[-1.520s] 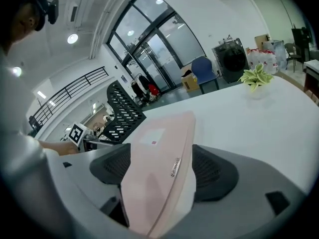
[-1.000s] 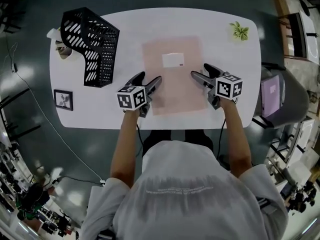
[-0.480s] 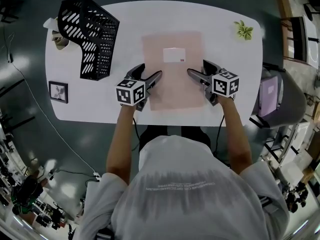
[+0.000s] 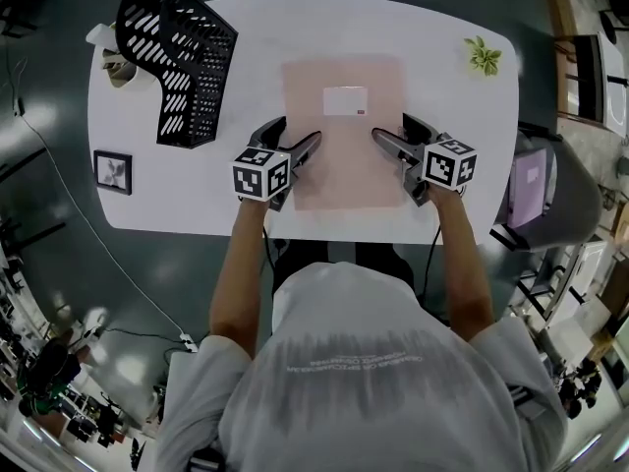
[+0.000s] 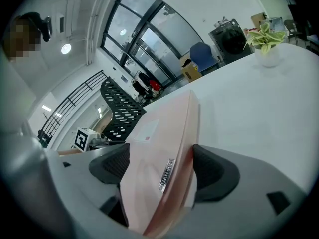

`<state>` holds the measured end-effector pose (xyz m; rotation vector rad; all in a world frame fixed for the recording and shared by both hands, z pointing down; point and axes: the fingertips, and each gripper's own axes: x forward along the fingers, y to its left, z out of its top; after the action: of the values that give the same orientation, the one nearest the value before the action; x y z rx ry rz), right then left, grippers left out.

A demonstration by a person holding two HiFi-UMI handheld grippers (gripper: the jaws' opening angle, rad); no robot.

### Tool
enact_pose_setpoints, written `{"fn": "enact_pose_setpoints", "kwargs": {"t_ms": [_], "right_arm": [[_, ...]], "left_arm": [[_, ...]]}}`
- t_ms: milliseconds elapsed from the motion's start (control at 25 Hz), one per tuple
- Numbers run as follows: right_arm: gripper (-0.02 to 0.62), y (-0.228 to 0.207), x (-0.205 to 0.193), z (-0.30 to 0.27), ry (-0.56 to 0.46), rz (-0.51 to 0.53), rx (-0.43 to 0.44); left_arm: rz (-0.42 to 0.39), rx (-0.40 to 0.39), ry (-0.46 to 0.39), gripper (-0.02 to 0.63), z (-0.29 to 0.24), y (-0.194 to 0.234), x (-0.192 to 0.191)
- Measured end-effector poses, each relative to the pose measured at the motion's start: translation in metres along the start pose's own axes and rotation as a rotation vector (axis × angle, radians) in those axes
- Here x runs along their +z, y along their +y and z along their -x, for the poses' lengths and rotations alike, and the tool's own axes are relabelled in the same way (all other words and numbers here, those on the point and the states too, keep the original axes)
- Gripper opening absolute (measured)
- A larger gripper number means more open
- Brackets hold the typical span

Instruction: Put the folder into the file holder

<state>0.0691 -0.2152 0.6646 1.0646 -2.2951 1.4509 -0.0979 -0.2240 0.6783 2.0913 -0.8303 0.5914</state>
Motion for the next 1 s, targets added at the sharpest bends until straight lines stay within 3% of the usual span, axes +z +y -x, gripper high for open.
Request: {"fn": "enact_pose_setpoints", "kwargs": {"t_ms": [120, 480, 640, 1000], "right_arm": [[0.393, 0.005, 0.007, 0.006, -0.036, -0.034, 0.037], [0.379, 0.004, 0.030, 0.018, -0.155, -0.298, 0.125], [0.380, 0.004, 0.038, 0.016, -0.227, -0.370, 0.157], [0.382, -0.010, 0.025, 0.012, -0.258, -0.535, 0.144]], "left_arm": [[0.010, -0.012, -0.002, 0.367, 0.002, 0.001, 0.001], [0.029, -0.023, -0.012, 0.367, 0.004, 0.000, 0.002], [0.030, -0.015, -0.017, 0.367, 0.003, 0.001, 0.003], [-0.002, 0.007, -0.022, 0.365, 0.006, 0.005, 0.002]]}}
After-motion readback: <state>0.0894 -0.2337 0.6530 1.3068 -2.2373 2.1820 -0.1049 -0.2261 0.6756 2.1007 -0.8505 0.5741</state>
